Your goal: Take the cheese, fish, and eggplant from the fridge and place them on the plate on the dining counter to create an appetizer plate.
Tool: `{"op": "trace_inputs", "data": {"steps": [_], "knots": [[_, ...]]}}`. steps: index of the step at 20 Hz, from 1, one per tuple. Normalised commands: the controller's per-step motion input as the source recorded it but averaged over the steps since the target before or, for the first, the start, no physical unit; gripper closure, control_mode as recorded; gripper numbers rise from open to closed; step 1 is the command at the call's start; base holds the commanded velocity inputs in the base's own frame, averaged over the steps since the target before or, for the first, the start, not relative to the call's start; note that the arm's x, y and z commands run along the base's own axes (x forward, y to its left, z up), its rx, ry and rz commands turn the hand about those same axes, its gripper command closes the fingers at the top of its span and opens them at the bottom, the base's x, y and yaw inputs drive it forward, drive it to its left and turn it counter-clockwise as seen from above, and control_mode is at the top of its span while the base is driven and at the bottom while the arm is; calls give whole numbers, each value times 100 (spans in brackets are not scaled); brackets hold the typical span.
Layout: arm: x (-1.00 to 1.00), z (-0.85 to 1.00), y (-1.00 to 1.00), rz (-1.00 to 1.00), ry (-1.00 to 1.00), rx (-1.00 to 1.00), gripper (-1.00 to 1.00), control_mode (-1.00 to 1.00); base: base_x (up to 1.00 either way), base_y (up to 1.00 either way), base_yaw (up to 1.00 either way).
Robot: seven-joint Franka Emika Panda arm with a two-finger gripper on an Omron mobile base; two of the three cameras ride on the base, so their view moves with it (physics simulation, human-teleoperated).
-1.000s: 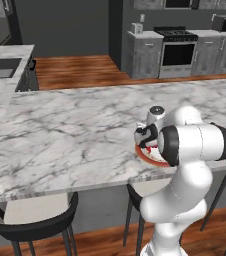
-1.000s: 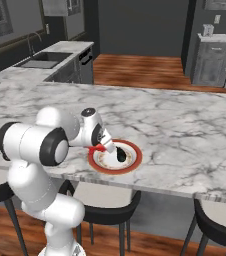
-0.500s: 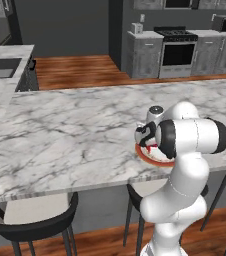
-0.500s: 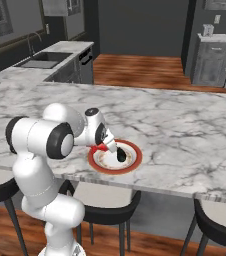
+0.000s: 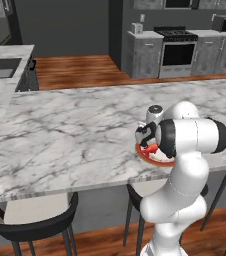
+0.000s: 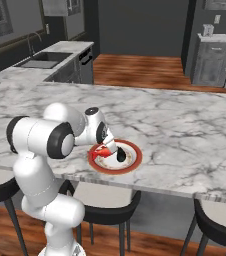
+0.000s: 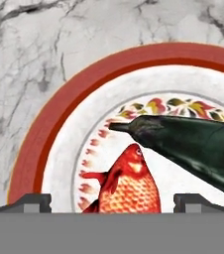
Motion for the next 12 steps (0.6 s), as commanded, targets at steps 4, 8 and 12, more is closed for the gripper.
{"op": "trace_inputs", "data": {"steps": [4,8,12], "knots": [[0,1,-13,-5,0,0,-100,-100,0,0,0],[-60,27,-19,-2,0,2,-100,-100,0,0,0],[-100,51,-19,1,-1,3,-100,-100,0,0,0]]}}
